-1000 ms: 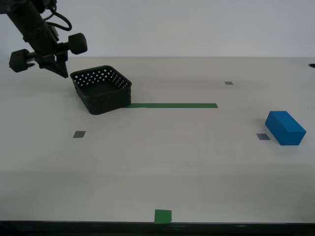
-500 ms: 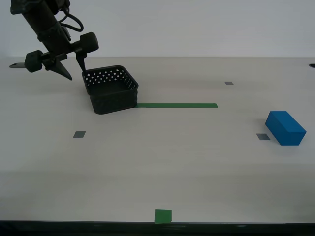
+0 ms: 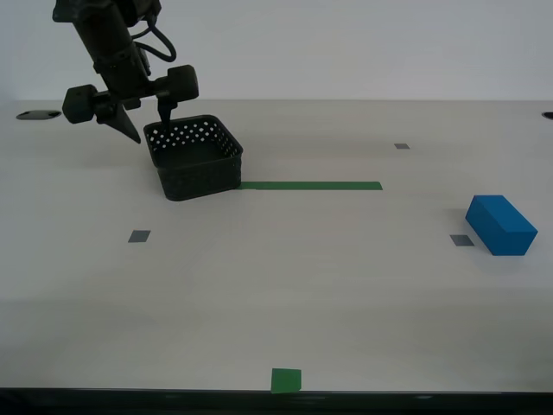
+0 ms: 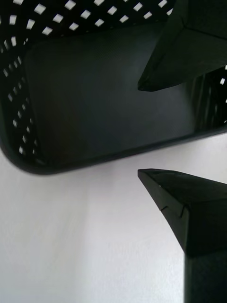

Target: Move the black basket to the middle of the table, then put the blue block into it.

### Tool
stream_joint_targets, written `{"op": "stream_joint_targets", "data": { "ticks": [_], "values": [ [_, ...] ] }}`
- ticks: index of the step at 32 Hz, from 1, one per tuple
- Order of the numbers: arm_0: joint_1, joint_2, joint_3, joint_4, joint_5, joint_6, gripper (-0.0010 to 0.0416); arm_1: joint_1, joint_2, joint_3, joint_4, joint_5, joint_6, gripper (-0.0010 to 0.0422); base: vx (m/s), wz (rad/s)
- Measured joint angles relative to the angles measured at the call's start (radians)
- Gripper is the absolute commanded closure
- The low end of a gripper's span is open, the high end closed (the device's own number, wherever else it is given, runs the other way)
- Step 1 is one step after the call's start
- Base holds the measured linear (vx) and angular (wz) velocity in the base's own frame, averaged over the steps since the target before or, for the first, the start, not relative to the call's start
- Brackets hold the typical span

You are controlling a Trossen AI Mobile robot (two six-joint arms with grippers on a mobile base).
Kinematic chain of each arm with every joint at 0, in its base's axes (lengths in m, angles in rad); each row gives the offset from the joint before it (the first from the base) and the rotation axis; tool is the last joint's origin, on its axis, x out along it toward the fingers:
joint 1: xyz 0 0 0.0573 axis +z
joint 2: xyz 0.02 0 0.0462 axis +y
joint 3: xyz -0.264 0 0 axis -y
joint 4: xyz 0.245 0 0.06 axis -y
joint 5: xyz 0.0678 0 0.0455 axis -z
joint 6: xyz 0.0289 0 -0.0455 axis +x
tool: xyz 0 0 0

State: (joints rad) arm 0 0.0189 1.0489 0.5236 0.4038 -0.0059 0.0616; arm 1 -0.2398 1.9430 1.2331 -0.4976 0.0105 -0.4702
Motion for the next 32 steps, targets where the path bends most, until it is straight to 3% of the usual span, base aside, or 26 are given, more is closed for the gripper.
{"op": "stream_joint_targets", "data": {
  "ticks": [5, 9, 18, 21, 24, 28, 32],
  "values": [
    [0.000, 0.000, 0.000, 0.000, 0.000, 0.003, 0.0405, -0.008, 0.000, -0.002, 0.000, -0.005, -0.056, 0.0139, 0.000, 0.000],
    [0.001, 0.000, 0.000, -0.001, 0.000, 0.003, 0.0406, -0.009, 0.004, -0.009, -0.013, -0.054, -0.068, 0.0135, 0.000, 0.000],
    [0.002, 0.000, 0.000, -0.022, 0.000, 0.003, 0.0406, -0.020, 0.147, -0.003, -0.008, -0.021, -0.088, 0.0138, 0.000, 0.000],
    [0.002, 0.000, 0.000, -0.025, 0.000, 0.003, 0.0406, -0.020, 0.154, -0.003, -0.002, -0.019, -0.089, 0.0173, 0.000, 0.000],
    [0.002, 0.000, 0.000, -0.025, 0.000, 0.003, 0.0406, -0.020, 0.153, -0.001, 0.002, -0.019, -0.090, 0.0260, 0.000, 0.000],
    [0.002, 0.000, 0.000, -0.025, 0.000, 0.003, 0.0406, -0.021, 0.153, -0.001, 0.008, -0.018, -0.087, 0.0420, 0.000, 0.000],
    [0.002, 0.000, 0.000, -0.026, 0.000, 0.003, 0.0406, -0.021, 0.153, 0.000, 0.010, -0.017, -0.068, 0.0417, 0.000, 0.000]
  ]
}}
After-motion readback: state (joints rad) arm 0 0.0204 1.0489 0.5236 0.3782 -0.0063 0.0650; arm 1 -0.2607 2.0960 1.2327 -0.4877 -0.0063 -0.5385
